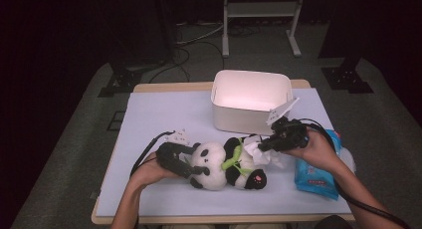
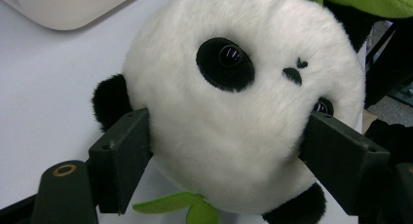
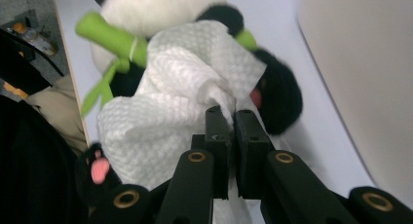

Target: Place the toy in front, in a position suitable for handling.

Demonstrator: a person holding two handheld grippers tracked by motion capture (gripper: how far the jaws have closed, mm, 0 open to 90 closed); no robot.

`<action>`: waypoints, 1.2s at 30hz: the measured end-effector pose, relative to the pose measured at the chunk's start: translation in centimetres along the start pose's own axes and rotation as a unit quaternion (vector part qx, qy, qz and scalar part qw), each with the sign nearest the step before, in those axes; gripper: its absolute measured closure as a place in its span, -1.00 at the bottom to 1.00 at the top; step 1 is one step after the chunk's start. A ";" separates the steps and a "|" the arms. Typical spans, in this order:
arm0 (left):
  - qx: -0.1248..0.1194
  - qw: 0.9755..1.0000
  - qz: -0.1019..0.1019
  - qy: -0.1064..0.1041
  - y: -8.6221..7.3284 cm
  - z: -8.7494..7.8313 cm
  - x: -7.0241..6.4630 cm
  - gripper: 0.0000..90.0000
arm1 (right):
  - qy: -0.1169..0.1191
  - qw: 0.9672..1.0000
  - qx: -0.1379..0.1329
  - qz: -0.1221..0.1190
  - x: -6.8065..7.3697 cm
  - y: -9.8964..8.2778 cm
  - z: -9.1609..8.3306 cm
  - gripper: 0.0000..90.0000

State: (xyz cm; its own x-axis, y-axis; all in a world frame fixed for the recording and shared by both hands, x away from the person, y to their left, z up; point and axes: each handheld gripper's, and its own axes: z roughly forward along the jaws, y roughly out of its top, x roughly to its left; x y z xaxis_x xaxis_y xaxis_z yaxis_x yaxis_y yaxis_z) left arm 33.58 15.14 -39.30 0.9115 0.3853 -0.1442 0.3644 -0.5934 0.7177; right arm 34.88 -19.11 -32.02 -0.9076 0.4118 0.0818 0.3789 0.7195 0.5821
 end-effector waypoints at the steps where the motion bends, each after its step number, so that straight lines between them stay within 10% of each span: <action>1: 0.000 1.000 -0.001 0.000 0.0 0.0 0.0 -0.56 | -0.001 1.000 -0.002 -0.006 0.0 0.4 0.1 0.89; 36: 0.001 1.000 0.006 0.001 0.0 0.1 -0.2 -0.56 | 0.012 0.999 0.025 -0.028 0.6 4.6 3.3 0.89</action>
State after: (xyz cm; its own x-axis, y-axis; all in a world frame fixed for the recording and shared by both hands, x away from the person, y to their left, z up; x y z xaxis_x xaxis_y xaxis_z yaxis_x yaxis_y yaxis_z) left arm 33.43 14.98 -39.32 0.9154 0.3792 -0.1349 0.3540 -0.5992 0.7181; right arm 36.69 -13.66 -31.97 -0.9315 0.3571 0.0689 0.3350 0.7687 0.5449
